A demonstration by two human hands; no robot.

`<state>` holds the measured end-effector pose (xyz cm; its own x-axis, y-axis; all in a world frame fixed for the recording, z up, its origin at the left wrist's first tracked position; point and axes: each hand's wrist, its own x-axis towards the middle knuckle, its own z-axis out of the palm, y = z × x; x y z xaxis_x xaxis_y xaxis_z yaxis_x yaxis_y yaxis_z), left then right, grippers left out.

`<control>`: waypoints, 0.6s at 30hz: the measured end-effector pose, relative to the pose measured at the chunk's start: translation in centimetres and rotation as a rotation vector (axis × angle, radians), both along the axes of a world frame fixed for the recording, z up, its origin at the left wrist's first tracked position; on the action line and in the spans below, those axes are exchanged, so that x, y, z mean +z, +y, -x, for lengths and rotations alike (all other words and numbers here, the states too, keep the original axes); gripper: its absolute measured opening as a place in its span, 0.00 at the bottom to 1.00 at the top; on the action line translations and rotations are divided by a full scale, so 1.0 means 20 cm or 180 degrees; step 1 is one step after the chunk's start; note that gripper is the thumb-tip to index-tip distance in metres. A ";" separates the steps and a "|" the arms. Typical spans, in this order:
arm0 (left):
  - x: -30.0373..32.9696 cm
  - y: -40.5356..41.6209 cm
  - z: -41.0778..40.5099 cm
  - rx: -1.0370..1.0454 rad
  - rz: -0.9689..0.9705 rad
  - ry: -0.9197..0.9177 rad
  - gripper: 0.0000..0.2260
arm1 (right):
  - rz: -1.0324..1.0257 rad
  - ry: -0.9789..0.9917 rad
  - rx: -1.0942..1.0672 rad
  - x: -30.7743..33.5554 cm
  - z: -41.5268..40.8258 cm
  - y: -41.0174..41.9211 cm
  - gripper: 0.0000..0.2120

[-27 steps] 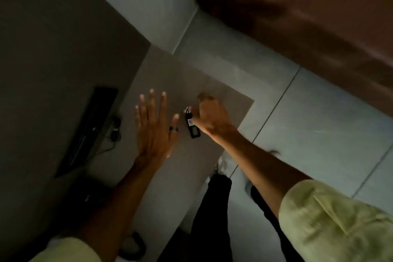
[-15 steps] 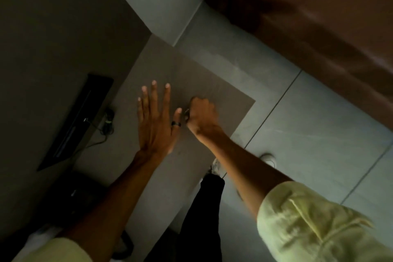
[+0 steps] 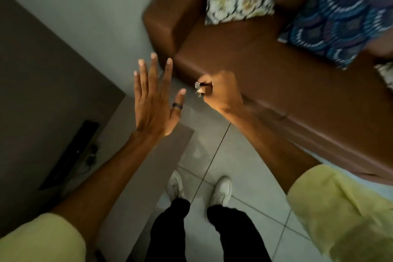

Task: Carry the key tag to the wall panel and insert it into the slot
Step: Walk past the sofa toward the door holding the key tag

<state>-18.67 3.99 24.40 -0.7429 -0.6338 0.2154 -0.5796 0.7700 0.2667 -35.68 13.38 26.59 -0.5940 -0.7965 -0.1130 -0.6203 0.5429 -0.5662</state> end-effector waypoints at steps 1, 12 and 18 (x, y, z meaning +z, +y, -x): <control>0.14 0.01 0.09 -0.0039 0.0046 0.0164 0.33 | 0.0158 0.0075 -0.0058 0.15 0.07 0.03 0.11; 1.44 0.09 0.79 -0.0849 0.0930 0.1720 0.31 | 0.1113 0.0657 -0.0738 1.69 0.43 0.43 0.22; 1.96 0.19 0.94 -0.1346 0.1435 0.1981 0.35 | 0.1432 0.0655 -0.1094 2.29 0.50 0.72 0.16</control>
<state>-37.41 7.78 63.57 -0.5605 -0.0884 0.8234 -0.0722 0.9957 0.0578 -45.63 27.76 72.45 -0.7998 -0.4979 0.3352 -0.5729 0.4667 -0.6738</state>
